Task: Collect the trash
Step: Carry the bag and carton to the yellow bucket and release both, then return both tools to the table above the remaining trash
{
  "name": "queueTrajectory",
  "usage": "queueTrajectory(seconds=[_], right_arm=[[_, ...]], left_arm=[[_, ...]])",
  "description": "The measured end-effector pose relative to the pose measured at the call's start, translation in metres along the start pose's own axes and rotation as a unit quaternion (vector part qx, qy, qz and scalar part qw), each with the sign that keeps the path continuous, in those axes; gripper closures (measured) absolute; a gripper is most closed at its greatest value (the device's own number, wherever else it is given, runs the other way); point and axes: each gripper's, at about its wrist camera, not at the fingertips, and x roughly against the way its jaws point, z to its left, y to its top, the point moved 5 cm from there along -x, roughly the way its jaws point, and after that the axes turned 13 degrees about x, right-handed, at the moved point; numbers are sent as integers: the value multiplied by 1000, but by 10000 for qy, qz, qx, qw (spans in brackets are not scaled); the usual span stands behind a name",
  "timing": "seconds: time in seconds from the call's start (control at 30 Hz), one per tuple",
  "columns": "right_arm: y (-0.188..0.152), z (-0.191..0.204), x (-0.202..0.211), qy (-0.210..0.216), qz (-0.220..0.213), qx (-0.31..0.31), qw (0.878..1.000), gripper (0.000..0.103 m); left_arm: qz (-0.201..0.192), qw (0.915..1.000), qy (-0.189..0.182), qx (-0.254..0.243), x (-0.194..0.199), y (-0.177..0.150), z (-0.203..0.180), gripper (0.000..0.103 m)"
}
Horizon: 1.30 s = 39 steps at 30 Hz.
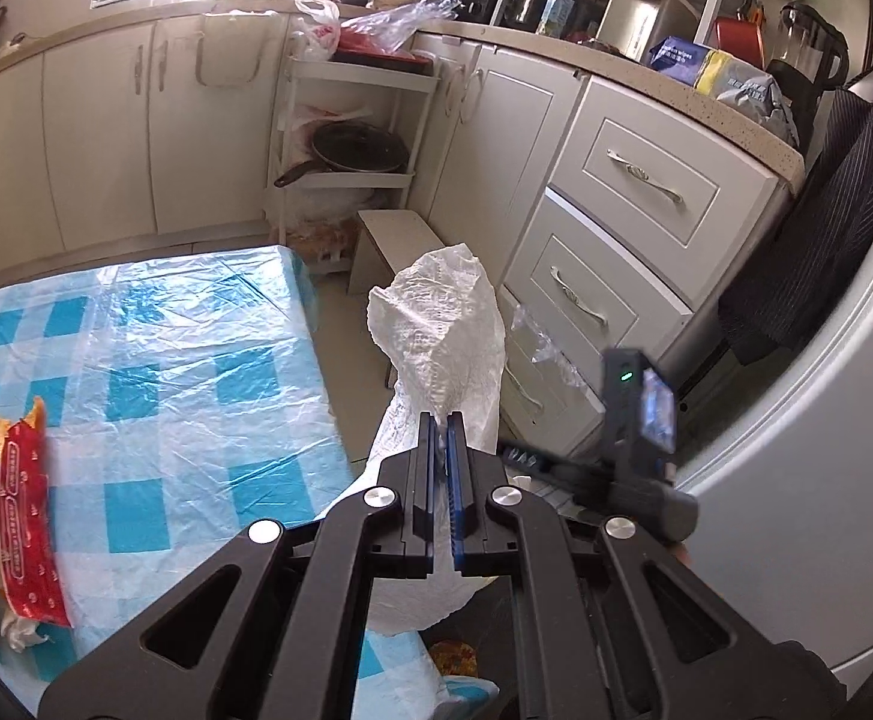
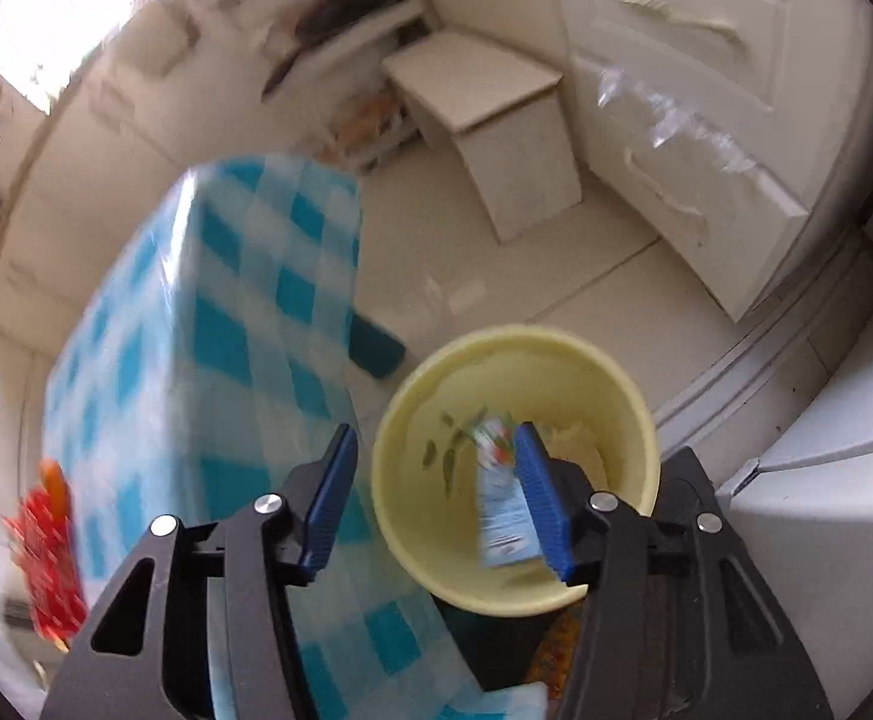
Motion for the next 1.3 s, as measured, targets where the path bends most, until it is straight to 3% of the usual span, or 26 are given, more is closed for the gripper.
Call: queueTrajectory(seconds=[0.13, 0.27, 0.43, 0.6, 0.67, 0.7, 0.77, 0.8, 1.1, 1.3], right_arm=[[29, 0, 77, 176, -1251, -104, 9919, 35], [41, 0, 125, 277, -1999, -27, 9794, 28], [46, -2, 128, 606, -2032, -126, 9772, 28], [53, 1, 125, 760, -2013, -146, 9765, 28], [53, 1, 125, 793, -1997, -156, 9765, 28], [53, 3, 125, 804, -1986, -166, 9766, 28], [53, 4, 124, 829, -1968, -188, 9768, 28], [53, 5, 124, 849, -1957, -183, 9768, 28], [52, 15, 121, 930, -1906, -189, 9771, 28], [46, 35, 114, 957, -1737, 33, 9801, 28]], left_arm=[[310, 9995, 8, 96, -40, -7, -6, 99], [677, 9975, 59, 186, -85, -21, -15, 99], [1190, 9916, 292, 415, -151, -43, -16, 99], [1757, 9804, 682, 579, -205, -64, -7, 99], [1928, 9767, 736, 595, -215, -70, -4, 89], [1931, 9764, 777, 576, -215, -71, -3, 84], [1867, 9778, 778, 548, -211, -71, -4, 66], [1849, 9782, 771, 546, -208, -69, -4, 63], [1228, 9884, 867, 214, -128, -44, 5, 51], [519, 9894, 1345, -179, -43, -33, 28, 49]])
